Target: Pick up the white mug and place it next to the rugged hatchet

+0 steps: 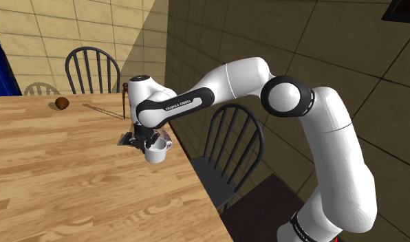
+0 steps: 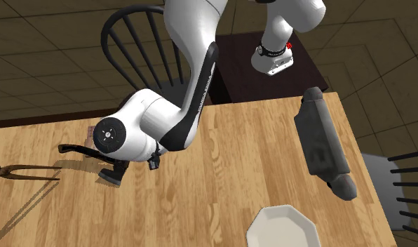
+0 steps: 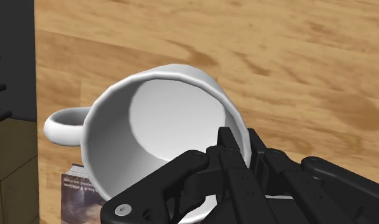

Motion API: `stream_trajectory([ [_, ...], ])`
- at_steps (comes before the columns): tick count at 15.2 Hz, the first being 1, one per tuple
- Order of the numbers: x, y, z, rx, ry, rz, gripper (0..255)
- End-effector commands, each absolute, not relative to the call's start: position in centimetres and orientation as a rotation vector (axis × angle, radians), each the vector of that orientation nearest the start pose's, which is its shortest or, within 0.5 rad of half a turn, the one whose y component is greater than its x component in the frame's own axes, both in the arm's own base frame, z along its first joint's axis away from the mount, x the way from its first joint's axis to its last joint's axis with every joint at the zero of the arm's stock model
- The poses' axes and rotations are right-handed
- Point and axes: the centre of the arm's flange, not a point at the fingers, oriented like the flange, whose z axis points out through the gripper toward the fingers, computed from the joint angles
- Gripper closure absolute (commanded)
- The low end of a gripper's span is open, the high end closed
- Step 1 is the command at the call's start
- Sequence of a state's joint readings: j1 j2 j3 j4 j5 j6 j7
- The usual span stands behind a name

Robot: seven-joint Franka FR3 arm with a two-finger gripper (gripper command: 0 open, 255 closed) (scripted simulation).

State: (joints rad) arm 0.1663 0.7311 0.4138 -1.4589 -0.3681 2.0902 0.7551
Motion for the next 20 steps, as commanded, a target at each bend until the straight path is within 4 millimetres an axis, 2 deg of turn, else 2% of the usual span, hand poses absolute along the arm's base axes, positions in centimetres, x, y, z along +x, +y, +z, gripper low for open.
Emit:
stream_trajectory([
  [1, 63.4, 33.0, 26.4, -3.191, 0.121, -0.003, 255],
  [6, 63.3, 33.0, 23.9, -3.191, 0.121, -0.003, 255],
  [14, 63.4, 33.0, 23.9, -3.191, 0.121, -0.003, 255],
  [15, 63.4, 33.0, 23.9, -3.191, 0.121, -0.003, 0],
  [20, 63.4, 33.0, 23.9, -3.191, 0.121, -0.003, 0],
])
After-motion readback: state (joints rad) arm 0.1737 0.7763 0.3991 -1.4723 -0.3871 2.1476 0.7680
